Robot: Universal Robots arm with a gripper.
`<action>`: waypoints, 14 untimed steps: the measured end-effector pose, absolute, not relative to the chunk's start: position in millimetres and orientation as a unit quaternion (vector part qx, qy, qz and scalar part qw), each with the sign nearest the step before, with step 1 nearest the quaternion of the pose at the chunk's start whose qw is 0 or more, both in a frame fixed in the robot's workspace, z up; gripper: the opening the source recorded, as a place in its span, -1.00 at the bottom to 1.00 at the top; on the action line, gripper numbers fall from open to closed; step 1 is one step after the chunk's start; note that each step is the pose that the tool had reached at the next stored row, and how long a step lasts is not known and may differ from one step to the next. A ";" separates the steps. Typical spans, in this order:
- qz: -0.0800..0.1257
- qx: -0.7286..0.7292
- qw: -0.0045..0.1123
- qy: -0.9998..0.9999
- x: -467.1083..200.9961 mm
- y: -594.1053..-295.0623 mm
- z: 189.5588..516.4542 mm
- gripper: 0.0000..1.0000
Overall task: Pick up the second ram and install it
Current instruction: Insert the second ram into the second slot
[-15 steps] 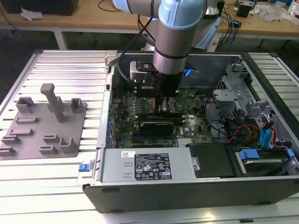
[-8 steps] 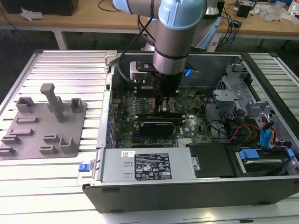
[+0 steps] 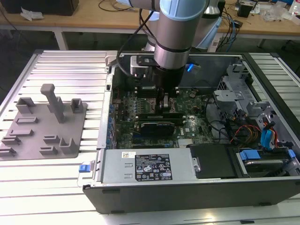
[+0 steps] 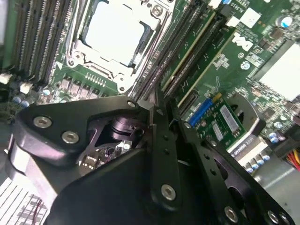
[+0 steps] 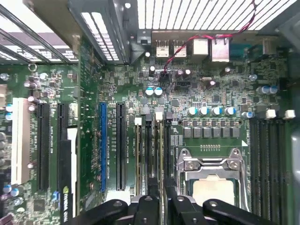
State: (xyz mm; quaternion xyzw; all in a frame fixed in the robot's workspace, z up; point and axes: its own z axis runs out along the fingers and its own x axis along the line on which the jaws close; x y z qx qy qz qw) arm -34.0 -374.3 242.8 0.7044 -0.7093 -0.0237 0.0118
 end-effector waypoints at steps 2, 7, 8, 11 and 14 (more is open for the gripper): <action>-0.024 0.704 0.012 -0.709 -34.0 -374.2 247.0 -0.67; -0.024 0.704 0.012 -0.709 -20.0 -374.3 247.0 -0.67; -0.024 0.704 0.012 -0.709 -19.5 -374.3 247.0 -0.67; -0.024 0.704 0.012 -0.709 -18.5 -374.3 247.0 -0.84; -0.024 0.704 0.012 -0.709 -20.8 -371.8 247.0 -0.84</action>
